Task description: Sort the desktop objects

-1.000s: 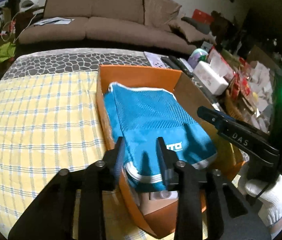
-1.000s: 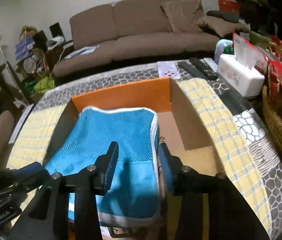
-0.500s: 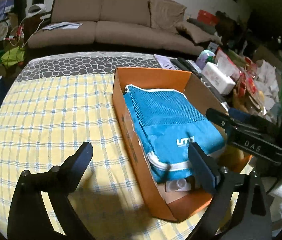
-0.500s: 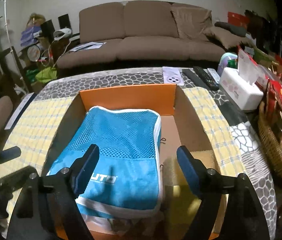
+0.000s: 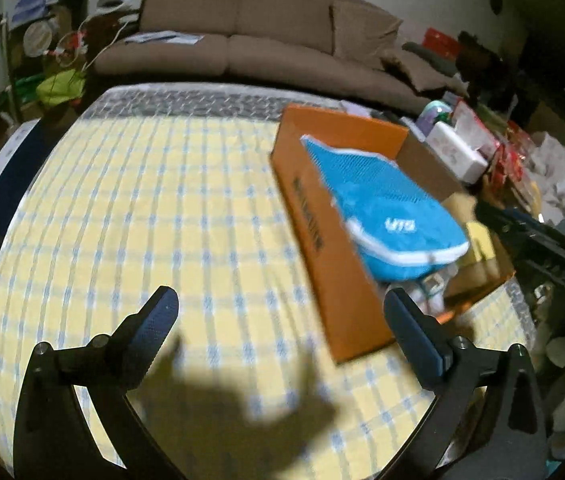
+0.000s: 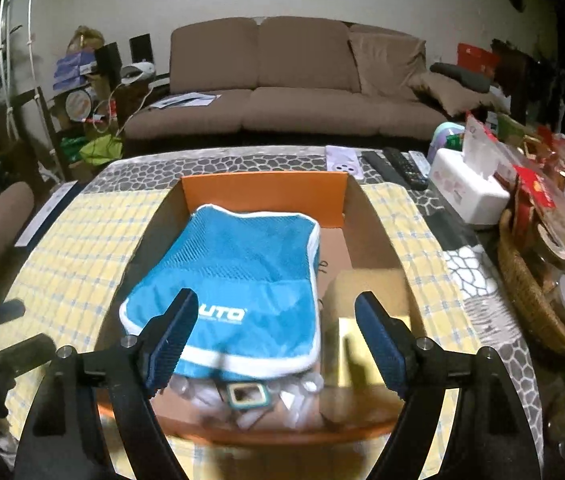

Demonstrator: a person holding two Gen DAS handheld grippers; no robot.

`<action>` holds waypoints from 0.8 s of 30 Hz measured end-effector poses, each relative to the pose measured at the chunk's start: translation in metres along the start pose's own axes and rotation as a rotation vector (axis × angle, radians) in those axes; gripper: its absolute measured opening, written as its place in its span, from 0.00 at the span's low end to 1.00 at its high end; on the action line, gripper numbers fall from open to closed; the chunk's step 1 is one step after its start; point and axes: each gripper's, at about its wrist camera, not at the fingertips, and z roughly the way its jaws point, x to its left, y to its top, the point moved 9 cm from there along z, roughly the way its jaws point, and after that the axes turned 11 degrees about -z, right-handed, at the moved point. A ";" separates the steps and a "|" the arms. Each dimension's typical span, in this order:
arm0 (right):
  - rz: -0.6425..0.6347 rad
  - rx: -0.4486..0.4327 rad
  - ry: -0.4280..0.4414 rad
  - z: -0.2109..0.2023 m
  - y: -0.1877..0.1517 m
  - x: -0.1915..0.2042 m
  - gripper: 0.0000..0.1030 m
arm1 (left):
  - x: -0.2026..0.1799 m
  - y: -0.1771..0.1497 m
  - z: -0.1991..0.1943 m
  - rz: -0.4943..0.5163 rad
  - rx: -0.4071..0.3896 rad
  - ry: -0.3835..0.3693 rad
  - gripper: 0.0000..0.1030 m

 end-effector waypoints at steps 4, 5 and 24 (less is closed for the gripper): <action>0.048 0.006 0.011 -0.011 -0.020 -0.001 0.80 | 0.010 -0.015 -0.006 -0.019 -0.003 0.015 1.00; 0.053 0.009 0.011 -0.014 -0.025 0.000 0.80 | 0.012 -0.019 -0.007 -0.026 -0.005 0.016 1.00; 0.036 0.131 0.031 -0.006 -0.110 0.040 0.80 | 0.045 -0.084 0.026 -0.089 0.074 0.111 1.00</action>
